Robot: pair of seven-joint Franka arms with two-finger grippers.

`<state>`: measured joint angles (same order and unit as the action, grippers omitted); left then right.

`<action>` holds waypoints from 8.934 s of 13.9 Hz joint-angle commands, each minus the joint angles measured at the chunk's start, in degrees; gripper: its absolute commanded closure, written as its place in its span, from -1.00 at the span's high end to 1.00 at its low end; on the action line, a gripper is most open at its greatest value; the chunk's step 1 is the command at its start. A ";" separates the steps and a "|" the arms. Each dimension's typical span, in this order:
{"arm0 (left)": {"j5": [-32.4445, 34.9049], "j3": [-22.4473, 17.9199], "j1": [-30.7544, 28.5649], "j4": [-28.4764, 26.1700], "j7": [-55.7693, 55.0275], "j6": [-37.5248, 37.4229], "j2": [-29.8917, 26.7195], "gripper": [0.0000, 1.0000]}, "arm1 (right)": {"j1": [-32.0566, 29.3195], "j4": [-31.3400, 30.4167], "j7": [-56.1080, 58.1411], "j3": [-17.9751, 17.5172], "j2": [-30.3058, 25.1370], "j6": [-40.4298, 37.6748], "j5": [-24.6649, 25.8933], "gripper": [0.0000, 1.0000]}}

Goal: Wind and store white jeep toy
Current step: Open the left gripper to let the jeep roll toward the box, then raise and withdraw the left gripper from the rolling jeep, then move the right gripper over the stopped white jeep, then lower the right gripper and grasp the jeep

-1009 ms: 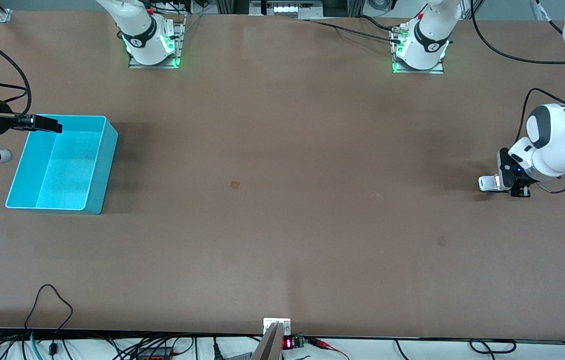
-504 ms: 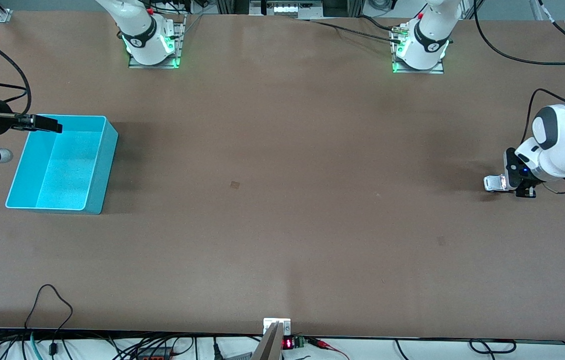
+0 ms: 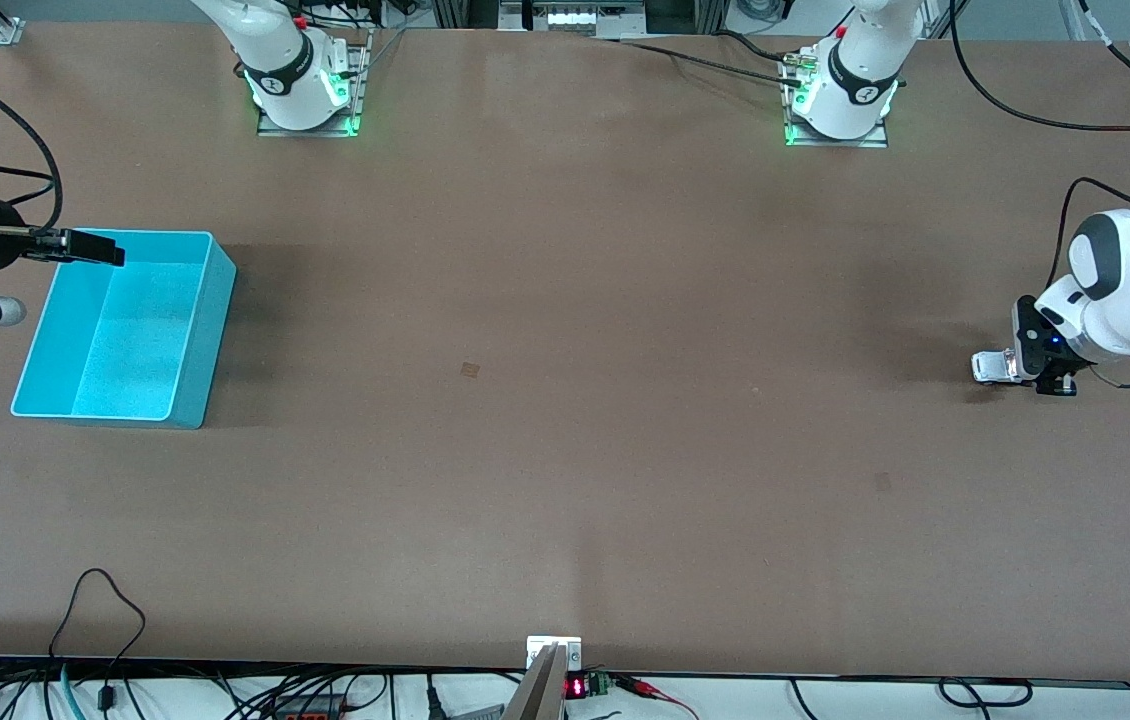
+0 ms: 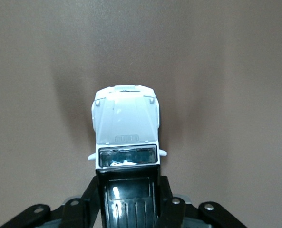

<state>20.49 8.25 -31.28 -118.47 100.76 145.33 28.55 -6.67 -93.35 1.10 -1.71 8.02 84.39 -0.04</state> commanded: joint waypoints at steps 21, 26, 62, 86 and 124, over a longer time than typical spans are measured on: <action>-12.41 8.71 5.96 10.35 -3.54 -22.27 -13.96 1.00 | -0.54 0.36 0.22 -0.32 -0.12 -0.81 0.04 1.00; -14.08 8.71 9.30 15.28 -10.12 -24.74 -12.38 1.00 | -0.62 0.27 0.30 -0.32 -0.20 -0.81 0.04 1.00; -20.30 1.61 20.37 33.82 -98.03 -38.78 -14.14 1.00 | -0.01 -2.80 -1.45 0.04 -0.72 -0.46 0.30 1.00; -21.90 -10.63 31.10 36.12 -99.97 -51.28 -19.24 1.00 | 19.59 -39.28 -101.45 -0.58 -5.05 40.50 -3.83 1.00; -23.74 -10.54 31.01 35.68 -100.76 -52.34 -19.06 1.00 | 19.68 -41.74 -102.88 -2.95 6.48 53.07 -2.95 1.00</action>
<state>-2.17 -1.75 -0.67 -82.63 0.49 93.52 10.01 13.12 -135.20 -102.47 -4.55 15.42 138.47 -3.10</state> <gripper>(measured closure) 0.000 0.000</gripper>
